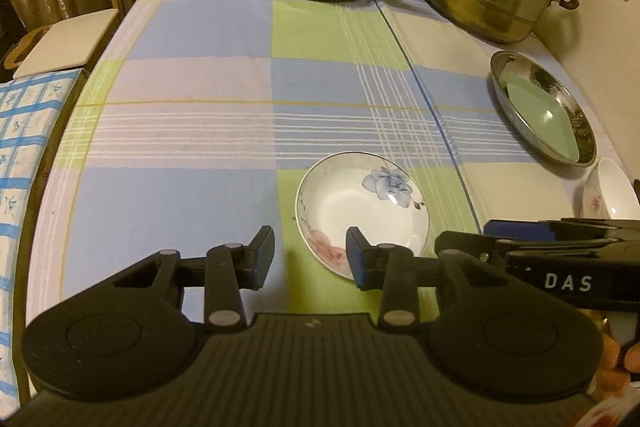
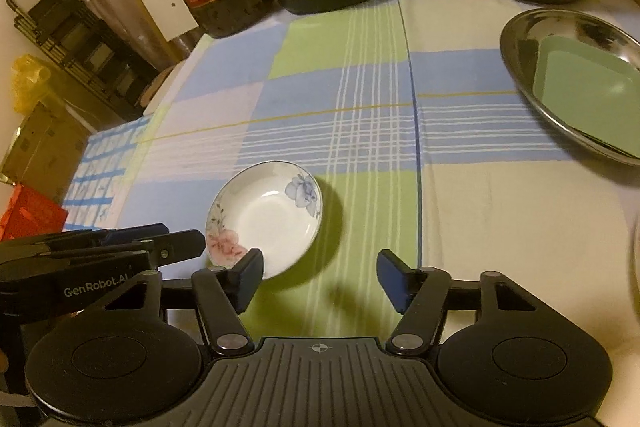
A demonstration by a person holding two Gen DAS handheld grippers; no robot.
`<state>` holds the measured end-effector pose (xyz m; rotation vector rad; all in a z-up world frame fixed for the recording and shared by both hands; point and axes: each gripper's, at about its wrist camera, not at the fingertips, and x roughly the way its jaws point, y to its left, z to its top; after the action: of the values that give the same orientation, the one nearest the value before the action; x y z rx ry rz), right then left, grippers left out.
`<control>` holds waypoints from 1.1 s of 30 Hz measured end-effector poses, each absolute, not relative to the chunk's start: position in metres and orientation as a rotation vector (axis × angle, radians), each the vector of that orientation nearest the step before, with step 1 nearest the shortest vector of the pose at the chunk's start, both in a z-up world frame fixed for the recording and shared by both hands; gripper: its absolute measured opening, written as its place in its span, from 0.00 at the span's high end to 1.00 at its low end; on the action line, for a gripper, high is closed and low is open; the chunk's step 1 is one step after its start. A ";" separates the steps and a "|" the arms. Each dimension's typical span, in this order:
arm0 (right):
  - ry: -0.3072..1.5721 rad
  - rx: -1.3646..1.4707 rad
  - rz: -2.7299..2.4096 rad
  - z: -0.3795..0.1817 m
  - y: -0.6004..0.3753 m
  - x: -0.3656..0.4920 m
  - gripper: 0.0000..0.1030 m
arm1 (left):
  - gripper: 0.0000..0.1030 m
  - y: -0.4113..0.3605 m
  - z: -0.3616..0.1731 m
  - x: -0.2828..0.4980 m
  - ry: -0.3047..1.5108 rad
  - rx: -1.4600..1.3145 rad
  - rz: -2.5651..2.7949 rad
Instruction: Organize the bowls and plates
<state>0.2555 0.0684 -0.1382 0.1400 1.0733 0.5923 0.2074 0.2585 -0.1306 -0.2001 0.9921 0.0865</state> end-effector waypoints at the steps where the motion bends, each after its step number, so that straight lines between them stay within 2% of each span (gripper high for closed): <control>1: 1.074 0.139 0.590 -0.140 0.071 0.258 0.43 | 0.68 0.259 -0.133 0.210 0.996 -0.202 0.084; 5: 1.082 0.141 0.586 -0.147 0.078 0.264 0.52 | 0.69 0.262 -0.139 0.219 1.003 -0.200 0.068; 8: 1.093 0.144 0.586 -0.152 0.082 0.268 0.63 | 0.72 0.264 -0.143 0.224 1.010 -0.197 0.065; 13: 1.097 0.148 0.578 -0.157 0.086 0.274 0.68 | 0.76 0.267 -0.149 0.231 1.028 -0.192 0.056; 21: 1.099 0.141 0.573 -0.160 0.090 0.277 0.85 | 0.87 0.271 -0.154 0.237 1.046 -0.194 0.044; 27: 1.106 0.144 0.571 -0.162 0.091 0.279 0.90 | 0.91 0.271 -0.157 0.240 1.055 -0.197 0.028; 33: 1.105 0.142 0.572 -0.162 0.092 0.280 0.92 | 0.91 0.270 -0.157 0.240 1.055 -0.188 0.029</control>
<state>0.2796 0.0915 -0.1620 0.1420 1.1049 0.5724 0.2402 0.2699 -0.1575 -0.1883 1.0553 0.0292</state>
